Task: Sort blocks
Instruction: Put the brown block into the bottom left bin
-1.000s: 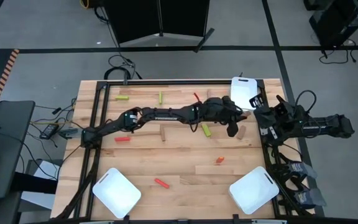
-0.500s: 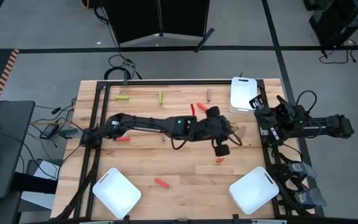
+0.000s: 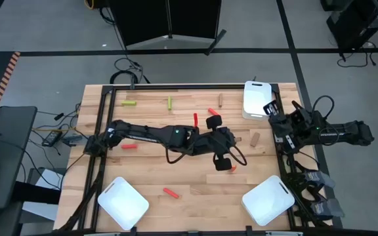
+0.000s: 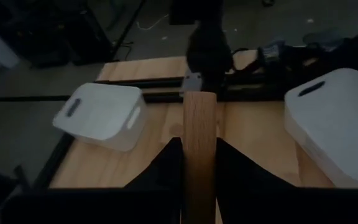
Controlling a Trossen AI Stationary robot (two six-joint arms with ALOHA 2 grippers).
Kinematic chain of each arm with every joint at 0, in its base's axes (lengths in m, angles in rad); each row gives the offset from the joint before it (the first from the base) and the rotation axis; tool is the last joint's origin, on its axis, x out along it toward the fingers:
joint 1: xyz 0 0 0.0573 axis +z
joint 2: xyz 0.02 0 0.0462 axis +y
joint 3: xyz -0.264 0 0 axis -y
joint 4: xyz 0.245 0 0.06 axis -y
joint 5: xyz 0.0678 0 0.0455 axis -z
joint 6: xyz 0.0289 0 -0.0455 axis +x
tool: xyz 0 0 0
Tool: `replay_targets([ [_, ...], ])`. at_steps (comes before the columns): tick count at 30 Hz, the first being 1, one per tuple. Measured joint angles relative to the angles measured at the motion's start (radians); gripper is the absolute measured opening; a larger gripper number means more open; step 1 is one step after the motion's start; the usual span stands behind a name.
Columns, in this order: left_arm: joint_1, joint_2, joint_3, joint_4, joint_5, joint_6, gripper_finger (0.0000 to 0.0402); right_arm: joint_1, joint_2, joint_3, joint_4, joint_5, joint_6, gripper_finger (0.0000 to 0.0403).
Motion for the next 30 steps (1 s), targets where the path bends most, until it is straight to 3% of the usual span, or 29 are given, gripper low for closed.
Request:
replay_targets([
  [5,0.019,-0.079,-0.275,0.352,0.102,0.01,0.0065,0.0,0.0,0.0,-0.006,-0.025,0.002,0.0033],
  [11,0.062,-0.385,-0.896,0.917,0.173,-0.033,0.0065,0.0,0.0,0.0,-0.013,-0.027,0.005,0.0033],
  [14,0.076,-0.56,-1.164,1.055,0.253,-0.043,0.0065,0.0,0.0,0.0,-0.014,-0.026,0.005,0.0033],
  [17,0.063,-0.714,-1.345,1.03,0.371,-0.086,0.0065,-0.001,0.001,0.0,-0.02,-0.025,0.004,0.0033],
  [20,0.034,-0.845,-1.445,0.918,0.483,-0.12,0.0065,-0.002,0.002,0.0,-0.031,-0.02,0.001,0.0033],
  [24,-0.031,-0.956,-1.487,0.66,0.514,-0.25,0.0065,-0.001,0.009,0.0,-0.078,0.006,-0.031,0.0033],
  [30,-0.172,-0.96,-1.489,0.37,0.558,-0.471,0.0065,-0.002,0.051,0.0,-0.224,0.123,-0.056,0.0033],
])
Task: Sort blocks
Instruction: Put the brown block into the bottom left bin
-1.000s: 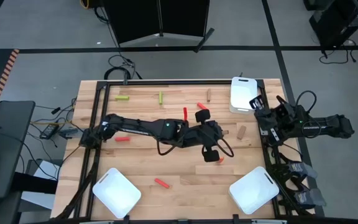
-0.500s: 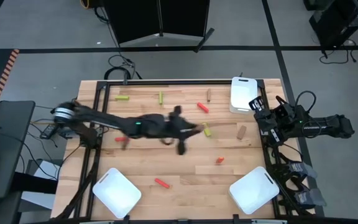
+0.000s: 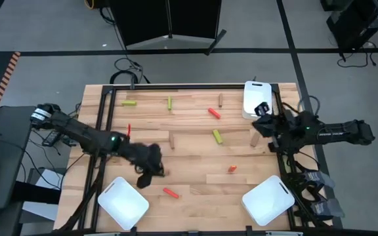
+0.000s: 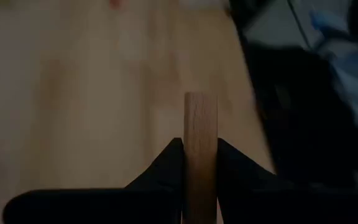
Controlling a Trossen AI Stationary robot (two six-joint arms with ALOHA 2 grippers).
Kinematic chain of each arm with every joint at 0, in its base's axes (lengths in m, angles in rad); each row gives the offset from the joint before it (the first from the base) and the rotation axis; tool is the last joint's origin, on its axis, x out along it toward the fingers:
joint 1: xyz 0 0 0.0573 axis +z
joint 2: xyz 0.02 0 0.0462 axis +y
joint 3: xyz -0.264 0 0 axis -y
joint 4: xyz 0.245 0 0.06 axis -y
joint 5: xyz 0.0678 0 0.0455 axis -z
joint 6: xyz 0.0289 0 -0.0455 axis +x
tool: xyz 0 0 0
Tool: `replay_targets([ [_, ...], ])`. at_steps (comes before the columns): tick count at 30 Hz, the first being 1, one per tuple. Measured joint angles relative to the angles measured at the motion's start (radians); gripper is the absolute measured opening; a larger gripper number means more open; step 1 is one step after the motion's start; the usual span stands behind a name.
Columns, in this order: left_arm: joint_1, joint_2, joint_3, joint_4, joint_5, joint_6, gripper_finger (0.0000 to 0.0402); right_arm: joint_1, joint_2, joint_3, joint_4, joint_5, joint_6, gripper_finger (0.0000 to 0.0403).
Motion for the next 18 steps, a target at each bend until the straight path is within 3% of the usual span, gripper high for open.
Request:
replay_targets([
  [9,-0.171,-0.011,0.001,-0.143,0.243,-0.267,0.0065,0.003,0.115,0.0,-0.022,0.012,0.034,0.0033],
  [13,-0.263,-0.011,0.001,-0.225,0.255,-0.384,0.0065,0.003,0.17,0.0,-0.023,0.027,-0.033,0.0033],
  [18,-0.38,-0.011,-0.004,-0.305,0.182,-0.508,0.0065,0.012,0.25,0.018,-0.048,0.062,-0.062,0.0033],
])
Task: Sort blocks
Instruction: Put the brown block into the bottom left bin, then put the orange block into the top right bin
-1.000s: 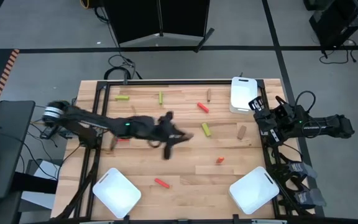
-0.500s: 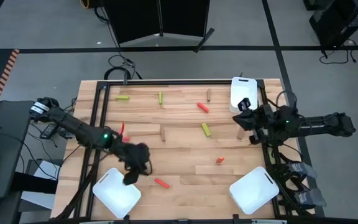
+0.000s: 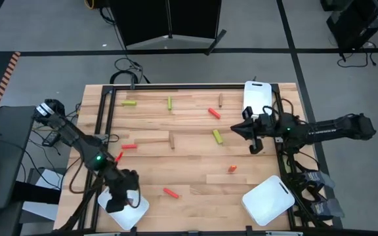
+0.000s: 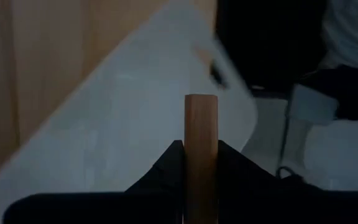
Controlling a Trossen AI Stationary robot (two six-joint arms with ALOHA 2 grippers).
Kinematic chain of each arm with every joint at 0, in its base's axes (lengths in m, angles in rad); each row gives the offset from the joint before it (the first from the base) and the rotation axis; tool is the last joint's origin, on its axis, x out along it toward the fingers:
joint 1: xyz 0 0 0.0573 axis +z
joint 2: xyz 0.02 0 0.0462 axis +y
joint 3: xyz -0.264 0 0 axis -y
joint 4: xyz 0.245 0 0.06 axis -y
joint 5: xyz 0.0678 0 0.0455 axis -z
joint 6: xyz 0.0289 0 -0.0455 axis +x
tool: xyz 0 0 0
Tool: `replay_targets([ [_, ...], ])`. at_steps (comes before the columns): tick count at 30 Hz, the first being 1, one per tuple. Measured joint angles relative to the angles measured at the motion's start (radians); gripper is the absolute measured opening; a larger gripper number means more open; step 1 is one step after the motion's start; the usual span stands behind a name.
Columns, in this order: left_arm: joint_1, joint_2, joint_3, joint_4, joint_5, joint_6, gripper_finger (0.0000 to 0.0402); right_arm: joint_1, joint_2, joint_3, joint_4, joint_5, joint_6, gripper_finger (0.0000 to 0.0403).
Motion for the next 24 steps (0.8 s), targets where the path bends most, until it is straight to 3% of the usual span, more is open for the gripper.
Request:
replay_targets([
  [4,-0.064,0.002,-0.044,0.004,-0.034,-0.117,0.0065,0.04,0.076,0.101,-0.156,0.032,-0.058,0.004],
  [8,-0.088,0.002,-0.068,0.034,-0.076,-0.205,0.007,0.089,0.161,0.28,-0.477,0.108,-0.097,0.0068],
  [12,-0.108,0.002,-0.07,0.075,-0.131,-0.231,0.0156,0.16,0.258,0.475,-0.837,0.177,-0.097,0.012],
  [17,-0.112,0.002,-0.071,0.085,-0.153,-0.274,0.0252,0.273,0.367,0.665,-1.209,0.186,-0.063,0.019],
  [21,-0.112,0.003,-0.06,0.116,-0.202,-0.271,0.0284,0.363,0.42,0.72,-1.35,0.206,0.047,0.0217],
  [24,-0.11,0.003,-0.02,0.142,-0.324,-0.218,0.0285,0.428,0.447,0.721,-1.449,0.228,0.152,0.022],
])
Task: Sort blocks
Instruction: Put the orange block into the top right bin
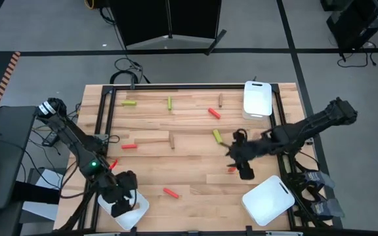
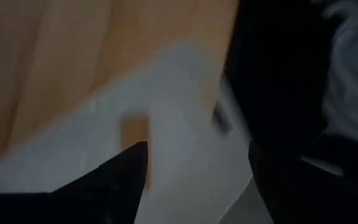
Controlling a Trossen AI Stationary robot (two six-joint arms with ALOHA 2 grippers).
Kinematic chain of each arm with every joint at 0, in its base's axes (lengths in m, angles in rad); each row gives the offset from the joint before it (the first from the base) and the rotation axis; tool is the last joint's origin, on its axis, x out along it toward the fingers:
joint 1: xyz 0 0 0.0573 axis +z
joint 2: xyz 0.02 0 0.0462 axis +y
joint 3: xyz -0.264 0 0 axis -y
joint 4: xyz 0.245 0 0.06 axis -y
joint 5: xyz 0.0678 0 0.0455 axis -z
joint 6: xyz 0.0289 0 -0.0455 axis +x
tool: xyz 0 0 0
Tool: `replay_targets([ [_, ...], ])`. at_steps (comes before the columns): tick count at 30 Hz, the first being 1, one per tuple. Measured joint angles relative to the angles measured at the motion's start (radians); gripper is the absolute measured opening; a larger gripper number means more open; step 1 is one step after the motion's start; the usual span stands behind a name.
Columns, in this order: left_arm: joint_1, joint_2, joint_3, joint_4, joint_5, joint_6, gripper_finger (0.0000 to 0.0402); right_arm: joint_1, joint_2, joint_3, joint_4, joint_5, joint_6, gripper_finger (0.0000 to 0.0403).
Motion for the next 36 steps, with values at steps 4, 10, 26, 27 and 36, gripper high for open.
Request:
replay_targets([
  [4,0.032,0.0,0.056,-0.005,-0.165,0.097,0.0277,0.075,0.038,0.0,-0.12,0.061,0.129,0.0218],
  [10,0.126,0.0,0.1,0.002,-0.302,0.245,0.0265,0.131,0.107,0.0,-0.142,0.119,0.197,0.0222],
  [26,0.288,0.0,0.1,0.102,-0.443,0.52,0.0261,0.118,0.318,-0.001,-0.165,0.085,0.207,0.0245],
  [27,0.291,0.0,0.1,0.102,-0.453,0.521,0.0261,0.113,0.33,-0.001,-0.165,0.084,0.206,0.0242],
  [36,0.296,0.0,0.1,0.101,-0.467,0.522,0.0261,0.078,0.374,-0.012,-0.117,0.057,0.17,0.0168],
])
